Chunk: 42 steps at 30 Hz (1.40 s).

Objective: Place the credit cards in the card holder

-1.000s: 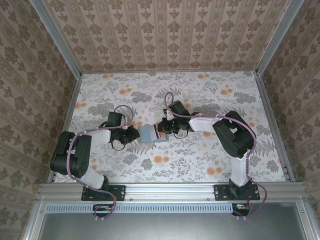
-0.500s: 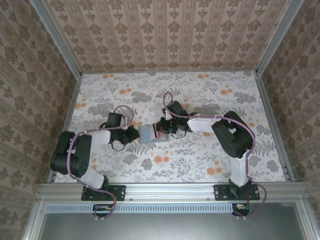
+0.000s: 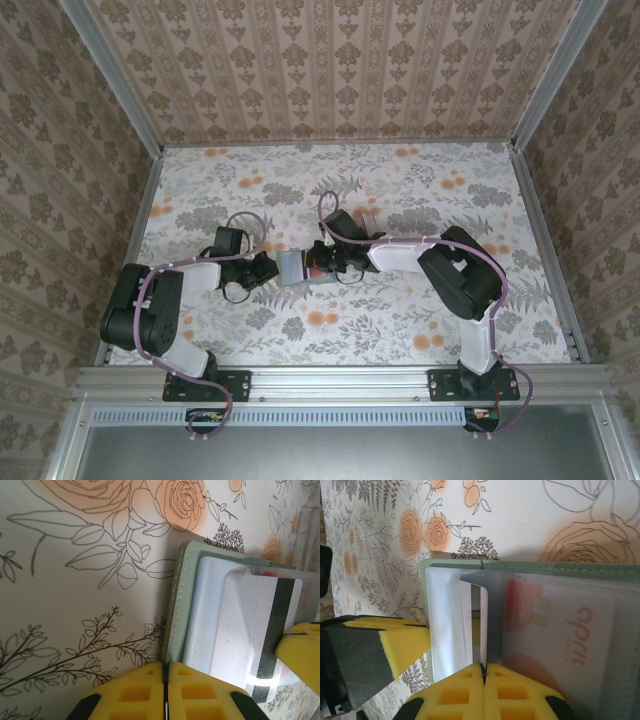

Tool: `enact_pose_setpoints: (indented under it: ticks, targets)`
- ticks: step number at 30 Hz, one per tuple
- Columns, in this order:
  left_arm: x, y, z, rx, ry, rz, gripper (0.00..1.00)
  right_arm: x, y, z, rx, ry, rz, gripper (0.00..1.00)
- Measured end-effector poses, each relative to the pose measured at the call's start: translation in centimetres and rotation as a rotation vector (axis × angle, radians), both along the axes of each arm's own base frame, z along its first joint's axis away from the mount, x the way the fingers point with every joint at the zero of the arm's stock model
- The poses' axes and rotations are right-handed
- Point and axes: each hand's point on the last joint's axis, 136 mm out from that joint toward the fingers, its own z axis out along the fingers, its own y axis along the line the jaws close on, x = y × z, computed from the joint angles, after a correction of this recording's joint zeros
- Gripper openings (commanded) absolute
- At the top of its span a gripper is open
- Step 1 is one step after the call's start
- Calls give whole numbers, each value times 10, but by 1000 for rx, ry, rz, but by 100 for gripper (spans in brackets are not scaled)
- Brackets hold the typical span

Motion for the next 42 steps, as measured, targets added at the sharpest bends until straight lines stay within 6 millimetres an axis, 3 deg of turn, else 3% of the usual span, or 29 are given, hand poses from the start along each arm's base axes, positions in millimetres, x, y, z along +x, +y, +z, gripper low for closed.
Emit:
enact_pose_setpoints:
  ticks: [6,13,18,21,28,32,42]
  targets:
    - [-1,0,0,-2,2,6,7,0,13,-2,-55,-25,16,2]
    - [-2,0,1,6,-2,11,9,-1,17,-11,-110,-29,25,16]
    - [-9,3,8,16,0,1,21,-6,16,-8,-142,-48,55,31]
    - [-7,11,20,31,-18,14,29,-11,10,-2,-169,-51,69,33]
    - [17,27,55,75,-100,44,34,-19,0,23,-180,-86,94,34]
    - [34,25,70,82,-136,34,34,-29,-10,24,-190,-88,105,31]
    - [76,12,44,93,-73,-9,32,-63,-45,-19,-286,7,116,24]
